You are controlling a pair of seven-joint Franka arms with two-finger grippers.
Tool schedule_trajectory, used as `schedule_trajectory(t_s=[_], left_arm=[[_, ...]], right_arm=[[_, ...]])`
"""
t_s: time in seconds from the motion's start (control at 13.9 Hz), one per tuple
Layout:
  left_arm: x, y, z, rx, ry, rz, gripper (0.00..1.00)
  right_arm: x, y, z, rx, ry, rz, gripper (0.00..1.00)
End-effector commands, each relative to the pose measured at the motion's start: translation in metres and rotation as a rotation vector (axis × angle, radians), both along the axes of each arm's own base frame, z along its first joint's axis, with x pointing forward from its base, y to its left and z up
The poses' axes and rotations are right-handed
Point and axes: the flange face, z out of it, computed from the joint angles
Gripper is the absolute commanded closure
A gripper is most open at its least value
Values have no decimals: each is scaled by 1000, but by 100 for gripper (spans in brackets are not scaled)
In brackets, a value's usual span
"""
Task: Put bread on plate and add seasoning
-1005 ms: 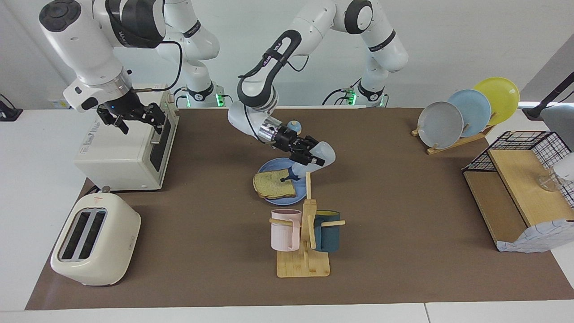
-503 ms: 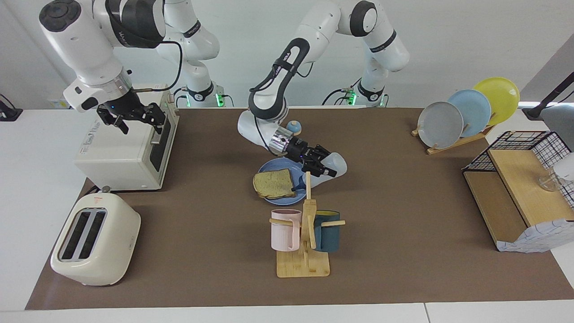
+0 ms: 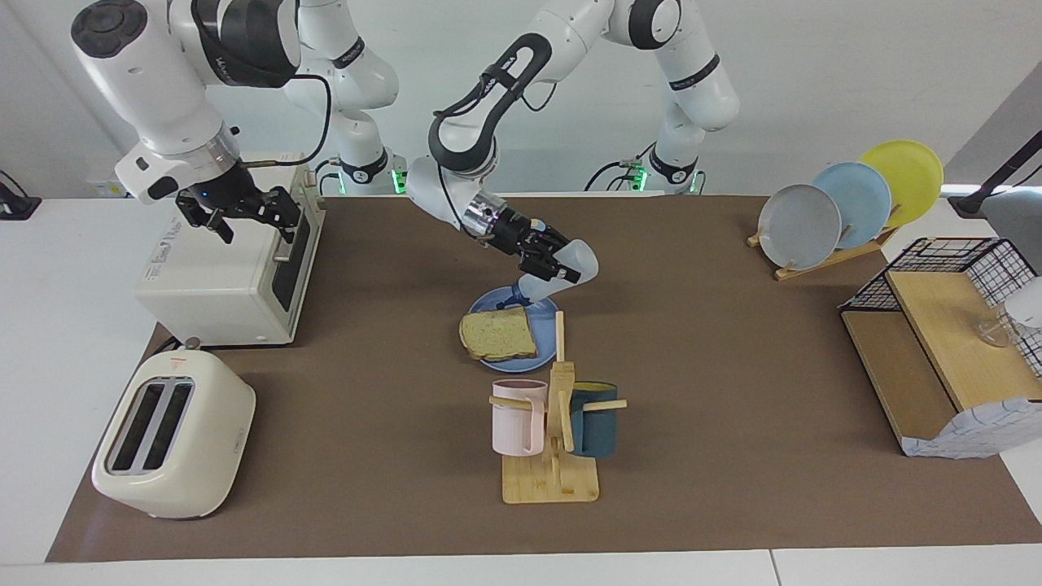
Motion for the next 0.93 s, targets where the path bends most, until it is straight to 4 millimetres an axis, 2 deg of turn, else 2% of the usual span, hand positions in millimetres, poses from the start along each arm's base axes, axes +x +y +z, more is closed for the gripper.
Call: schedule_trajectory(t_s=[0.0, 0.14, 0.29, 0.43, 0.65, 0.72, 0.86], left_arm=[[17, 34, 44, -187, -1, 122, 100], [33, 60, 81, -368, -1, 220, 100], [52, 102, 134, -562, 0, 307, 100], [72, 140, 169, -725, 0, 378, 100], [101, 206, 198, -1007, -7, 472, 100], [109, 227, 197, -1103, -26, 512, 100], [123, 250, 189, -1245, -75, 571, 100]], right_arm=[[-5, -4, 3, 0, 1, 16, 0], [-5, -4, 3, 0, 1, 16, 0], [-5, -4, 3, 0, 1, 16, 0], [-5, -4, 3, 0, 1, 16, 0], [-5, -4, 3, 0, 1, 16, 0], [-5, -4, 3, 0, 1, 16, 0], [-5, -4, 3, 0, 1, 16, 0]])
